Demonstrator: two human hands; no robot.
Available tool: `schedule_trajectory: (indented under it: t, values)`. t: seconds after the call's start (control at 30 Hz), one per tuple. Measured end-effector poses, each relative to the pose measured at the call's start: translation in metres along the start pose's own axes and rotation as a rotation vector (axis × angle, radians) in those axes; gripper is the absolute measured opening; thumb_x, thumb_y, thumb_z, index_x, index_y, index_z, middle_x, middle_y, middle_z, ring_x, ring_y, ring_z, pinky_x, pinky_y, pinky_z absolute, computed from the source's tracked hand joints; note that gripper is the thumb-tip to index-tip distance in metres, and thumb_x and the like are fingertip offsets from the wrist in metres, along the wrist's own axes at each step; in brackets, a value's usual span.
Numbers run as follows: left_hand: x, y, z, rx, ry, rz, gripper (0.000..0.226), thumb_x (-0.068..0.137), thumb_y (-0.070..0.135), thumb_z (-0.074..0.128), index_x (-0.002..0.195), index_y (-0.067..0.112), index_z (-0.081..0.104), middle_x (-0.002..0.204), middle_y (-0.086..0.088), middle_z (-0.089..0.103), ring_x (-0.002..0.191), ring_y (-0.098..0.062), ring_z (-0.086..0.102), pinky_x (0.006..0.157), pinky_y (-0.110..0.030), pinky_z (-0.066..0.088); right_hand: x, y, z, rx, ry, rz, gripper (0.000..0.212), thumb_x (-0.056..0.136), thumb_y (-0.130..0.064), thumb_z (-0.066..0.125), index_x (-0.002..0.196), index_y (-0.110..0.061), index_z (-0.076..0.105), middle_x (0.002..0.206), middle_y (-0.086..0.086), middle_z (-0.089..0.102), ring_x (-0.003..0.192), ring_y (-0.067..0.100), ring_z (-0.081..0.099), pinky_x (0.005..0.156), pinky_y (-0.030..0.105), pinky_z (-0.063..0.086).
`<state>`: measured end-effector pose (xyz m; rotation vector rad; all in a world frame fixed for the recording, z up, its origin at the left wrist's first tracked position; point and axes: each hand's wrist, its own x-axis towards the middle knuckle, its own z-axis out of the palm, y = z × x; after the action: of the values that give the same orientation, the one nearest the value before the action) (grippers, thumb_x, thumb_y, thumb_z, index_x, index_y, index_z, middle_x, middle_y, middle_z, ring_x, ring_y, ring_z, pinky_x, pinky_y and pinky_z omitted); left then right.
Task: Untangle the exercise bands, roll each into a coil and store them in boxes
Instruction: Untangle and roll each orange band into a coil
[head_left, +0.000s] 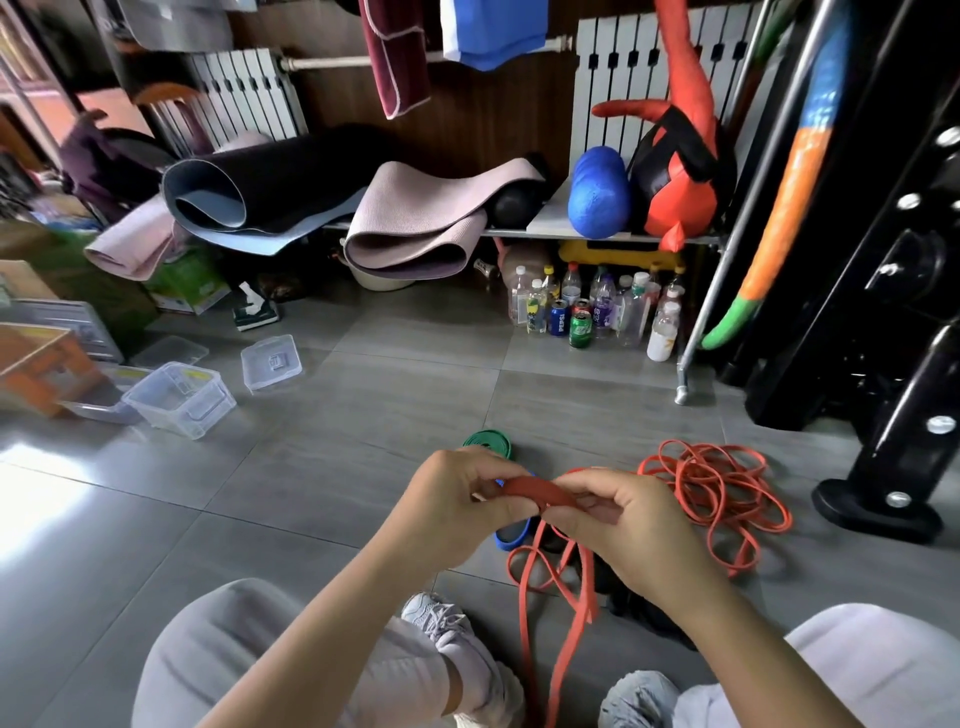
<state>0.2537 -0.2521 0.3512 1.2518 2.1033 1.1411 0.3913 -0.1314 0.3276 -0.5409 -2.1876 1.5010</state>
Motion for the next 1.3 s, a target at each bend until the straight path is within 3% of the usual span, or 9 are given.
schedule_trajectory:
  t: [0.13, 0.23, 0.37, 0.47, 0.63, 0.73, 0.9, 1.13, 1.3]
  values:
    - [-0.003, -0.007, 0.016, -0.437, 0.052, -0.039, 0.009, 0.078, -0.001, 0.069, 0.087, 0.002, 0.072, 0.088, -0.024, 0.063, 0.067, -0.015, 0.056, 0.059, -0.019, 0.045, -0.004, -0.001, 0.011, 0.338, 0.072, 0.021, 0.022, 0.068, -0.016, 0.074, 0.078, -0.035, 0.075, 0.077, -0.003, 0.075, 0.069, 0.008, 0.069, 0.065, 0.014, 0.052]
    - [-0.006, -0.01, 0.026, -0.573, 0.043, -0.093, 0.019, 0.08, -0.001, 0.068, 0.082, 0.017, 0.075, 0.078, -0.014, 0.068, 0.066, -0.013, 0.06, 0.058, -0.019, 0.047, -0.007, 0.003, 0.013, 0.293, 0.097, -0.001, 0.021, 0.067, -0.027, 0.071, 0.081, -0.043, 0.074, 0.077, -0.003, 0.074, 0.07, 0.011, 0.069, 0.066, 0.018, 0.054]
    - [-0.003, -0.007, 0.017, -0.078, 0.016, -0.048, 0.021, 0.079, 0.013, 0.073, 0.09, 0.031, 0.07, 0.083, 0.004, 0.068, 0.067, -0.002, 0.057, 0.068, -0.018, 0.047, -0.008, 0.006, 0.004, -0.089, 0.068, -0.056, 0.02, 0.078, -0.011, 0.074, 0.088, -0.029, 0.075, 0.076, -0.003, 0.071, 0.072, 0.011, 0.067, 0.072, 0.031, 0.054]
    - [-0.001, 0.0, 0.01, 0.429, -0.061, 0.108, 0.021, 0.083, 0.031, 0.065, 0.104, 0.037, 0.066, 0.09, 0.014, 0.058, 0.079, -0.002, 0.052, 0.075, -0.022, 0.045, -0.003, 0.003, 0.002, -0.38, 0.0, -0.151, 0.013, 0.079, -0.011, 0.072, 0.085, -0.023, 0.073, 0.065, -0.02, 0.057, 0.066, -0.004, 0.055, 0.063, 0.012, 0.041]
    - [0.005, 0.006, 0.001, 0.469, -0.012, 0.119, 0.016, 0.084, 0.027, 0.065, 0.1, 0.03, 0.069, 0.094, 0.009, 0.064, 0.084, -0.01, 0.058, 0.078, -0.029, 0.045, 0.001, -0.003, 0.001, -0.422, 0.054, -0.14, 0.011, 0.078, -0.017, 0.072, 0.087, -0.023, 0.073, 0.066, -0.019, 0.057, 0.068, -0.006, 0.055, 0.063, 0.009, 0.04]
    - [0.004, 0.001, -0.002, 0.264, 0.04, 0.053, 0.015, 0.081, 0.02, 0.07, 0.09, 0.032, 0.071, 0.083, 0.01, 0.069, 0.072, -0.002, 0.059, 0.063, -0.016, 0.041, 0.002, -0.002, -0.003, -0.391, 0.088, -0.111, 0.016, 0.077, -0.018, 0.074, 0.09, -0.027, 0.074, 0.078, -0.015, 0.067, 0.075, 0.003, 0.061, 0.07, 0.023, 0.048]
    - [0.001, -0.001, 0.0, -0.292, 0.007, -0.014, 0.022, 0.084, 0.0, 0.065, 0.087, 0.02, 0.073, 0.07, 0.005, 0.069, 0.063, -0.005, 0.06, 0.057, -0.017, 0.045, 0.002, -0.005, -0.007, -0.094, 0.09, -0.039, 0.027, 0.073, -0.016, 0.078, 0.081, -0.042, 0.071, 0.079, -0.017, 0.072, 0.075, 0.003, 0.068, 0.074, 0.025, 0.055]
    - [-0.004, -0.001, 0.023, -1.015, -0.023, -0.175, 0.018, 0.078, 0.014, 0.062, 0.09, 0.01, 0.075, 0.072, -0.004, 0.068, 0.063, -0.007, 0.063, 0.054, -0.017, 0.05, -0.002, -0.007, 0.009, 0.357, 0.153, 0.045, 0.011, 0.065, -0.025, 0.074, 0.072, -0.034, 0.075, 0.073, 0.0, 0.074, 0.065, 0.016, 0.07, 0.059, 0.019, 0.055]
    - [0.006, 0.001, 0.009, -0.304, 0.072, -0.052, 0.026, 0.08, 0.006, 0.071, 0.095, 0.027, 0.066, 0.081, 0.015, 0.068, 0.067, -0.002, 0.059, 0.061, -0.014, 0.044, 0.002, -0.005, -0.003, 0.185, 0.07, 0.039, 0.022, 0.077, -0.005, 0.072, 0.082, -0.027, 0.073, 0.073, 0.004, 0.074, 0.065, 0.019, 0.07, 0.06, 0.023, 0.056]
